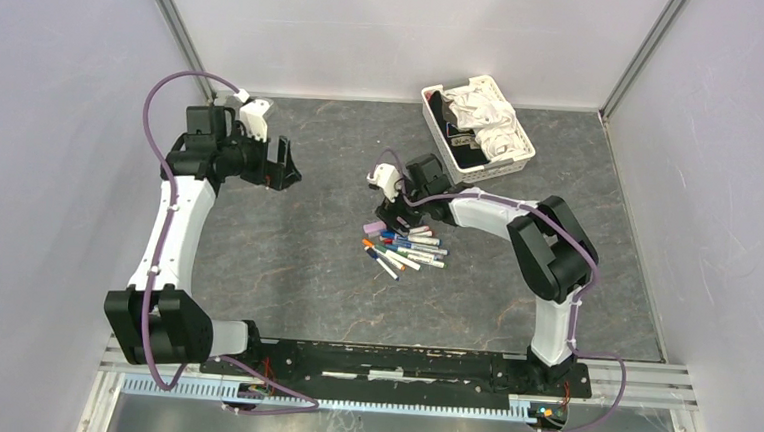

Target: Open the pen caps

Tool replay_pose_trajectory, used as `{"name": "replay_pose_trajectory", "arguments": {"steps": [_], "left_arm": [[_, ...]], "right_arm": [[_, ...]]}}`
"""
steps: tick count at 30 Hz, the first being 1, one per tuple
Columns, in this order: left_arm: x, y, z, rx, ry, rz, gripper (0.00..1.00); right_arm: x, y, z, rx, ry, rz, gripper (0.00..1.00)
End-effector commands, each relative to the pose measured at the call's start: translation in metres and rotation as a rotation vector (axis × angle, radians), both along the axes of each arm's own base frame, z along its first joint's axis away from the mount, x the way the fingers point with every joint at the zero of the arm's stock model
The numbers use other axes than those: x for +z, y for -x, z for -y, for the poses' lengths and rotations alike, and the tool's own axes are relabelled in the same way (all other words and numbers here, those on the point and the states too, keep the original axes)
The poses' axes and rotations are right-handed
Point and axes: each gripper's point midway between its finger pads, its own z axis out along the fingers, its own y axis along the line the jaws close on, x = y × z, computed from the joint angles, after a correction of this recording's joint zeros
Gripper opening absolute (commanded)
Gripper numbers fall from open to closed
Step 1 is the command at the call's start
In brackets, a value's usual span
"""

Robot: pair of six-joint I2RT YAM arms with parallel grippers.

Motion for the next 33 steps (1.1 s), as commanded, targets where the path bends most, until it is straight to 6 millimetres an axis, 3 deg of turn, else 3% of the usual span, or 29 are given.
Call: {"name": "replay_pose_trajectory", "arguments": {"steps": [1,8,14,19,23,29,33], "left_arm": [[0.022,0.006,0.003,-0.075,-0.027,0.057,1.0],[0.03,0.018,0.006,-0.152,-0.057,0.04,1.0],[0.016,0.038,0.002,-0.234,-0.114,-0.049,1.0],[0.011,0.043,0.005,-0.242,-0.103,-0.05,1.0],[0.008,0.047,0.018,-0.28,-0.037,-0.001,1.0],[-0.002,0.049,0.036,-0.382,0.011,0.05,1.0],[-0.013,0.052,0.042,-0.48,-0.01,0.084,1.0]], "right_arm": [[0.0,-0.006,-0.008,0.028,0.005,0.021,0.78],[-0.013,-0.007,-0.02,0.045,0.02,-0.012,0.73],[-0.015,-0.015,-0.025,0.031,0.021,-0.015,0.65],[-0.012,-0.018,-0.03,0.011,-0.011,-0.02,0.53],[-0.001,-0.019,-0.034,0.007,-0.038,-0.013,0.4],[0.037,-0.016,-0.041,0.021,-0.116,0.016,0.13],[0.062,-0.003,-0.046,0.046,-0.187,0.005,0.03]]}}
